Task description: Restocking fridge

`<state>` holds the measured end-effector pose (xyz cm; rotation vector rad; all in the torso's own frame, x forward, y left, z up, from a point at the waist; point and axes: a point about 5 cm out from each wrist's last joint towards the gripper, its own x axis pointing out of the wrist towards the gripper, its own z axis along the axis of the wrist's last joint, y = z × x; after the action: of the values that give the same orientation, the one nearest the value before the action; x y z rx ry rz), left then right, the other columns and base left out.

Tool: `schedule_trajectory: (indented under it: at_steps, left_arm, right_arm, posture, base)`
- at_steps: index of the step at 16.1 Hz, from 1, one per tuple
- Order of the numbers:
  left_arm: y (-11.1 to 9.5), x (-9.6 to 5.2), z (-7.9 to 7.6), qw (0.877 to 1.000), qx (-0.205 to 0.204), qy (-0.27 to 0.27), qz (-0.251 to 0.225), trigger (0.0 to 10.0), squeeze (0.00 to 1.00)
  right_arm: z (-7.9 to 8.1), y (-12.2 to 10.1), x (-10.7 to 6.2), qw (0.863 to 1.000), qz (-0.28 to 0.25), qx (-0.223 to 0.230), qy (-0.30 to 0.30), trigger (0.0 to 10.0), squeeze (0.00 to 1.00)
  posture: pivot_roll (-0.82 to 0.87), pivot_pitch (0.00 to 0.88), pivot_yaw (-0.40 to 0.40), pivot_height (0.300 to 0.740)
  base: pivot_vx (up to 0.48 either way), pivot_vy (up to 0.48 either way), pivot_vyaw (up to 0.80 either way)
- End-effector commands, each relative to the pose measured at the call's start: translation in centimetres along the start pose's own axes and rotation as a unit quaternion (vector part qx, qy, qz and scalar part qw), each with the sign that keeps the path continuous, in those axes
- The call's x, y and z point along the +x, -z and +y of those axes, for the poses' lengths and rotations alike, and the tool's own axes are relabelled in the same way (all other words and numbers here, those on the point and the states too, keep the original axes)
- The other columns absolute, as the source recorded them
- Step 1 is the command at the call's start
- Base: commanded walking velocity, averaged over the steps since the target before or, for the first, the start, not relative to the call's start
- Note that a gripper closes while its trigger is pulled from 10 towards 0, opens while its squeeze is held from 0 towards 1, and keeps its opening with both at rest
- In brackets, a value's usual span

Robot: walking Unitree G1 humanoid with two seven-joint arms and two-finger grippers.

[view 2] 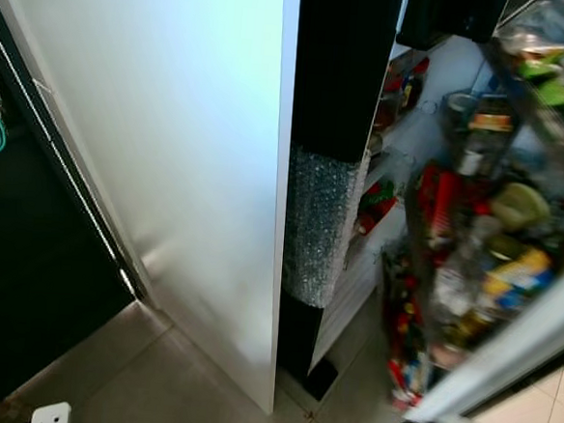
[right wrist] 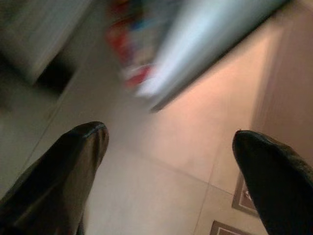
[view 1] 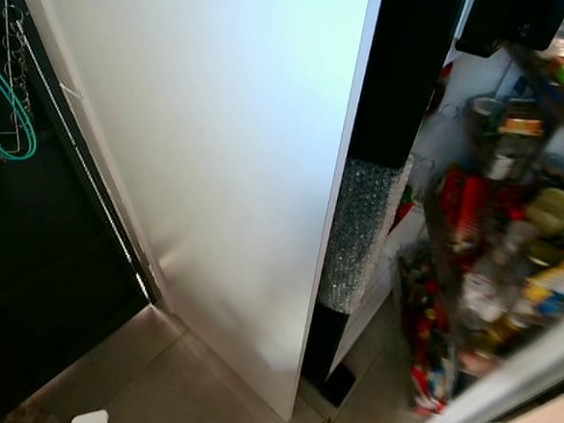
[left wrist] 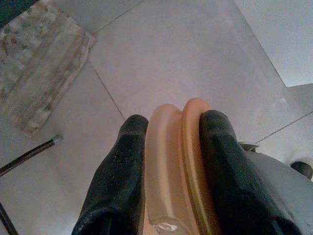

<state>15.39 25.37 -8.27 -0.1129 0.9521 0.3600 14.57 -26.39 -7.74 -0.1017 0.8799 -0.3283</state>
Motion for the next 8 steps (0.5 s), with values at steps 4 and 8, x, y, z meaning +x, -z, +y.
schedule_trajectory:
  at_steps: [4,8]
  left_arm:
    - [0.5,-0.1,-0.2,0.999,0.018,0.037,0.022,10.0,0.0]
    - [0.7,-0.1,0.3,0.999,0.025,0.033,0.033,10.0,0.0]
  right_arm:
    - [2.7,2.3,-0.6,0.996,0.057,0.02,-0.067,10.0,0.0]
    - [3.5,3.0,-0.7,0.992,0.09,0.073,-0.057,10.0,0.0]
  posture:
    - [-0.08,0.0,0.033,0.74]
    - [-0.07,0.0,0.03,0.74]
  base:
    - [0.0,0.0,0.0]
    - [0.0,0.0,0.0]
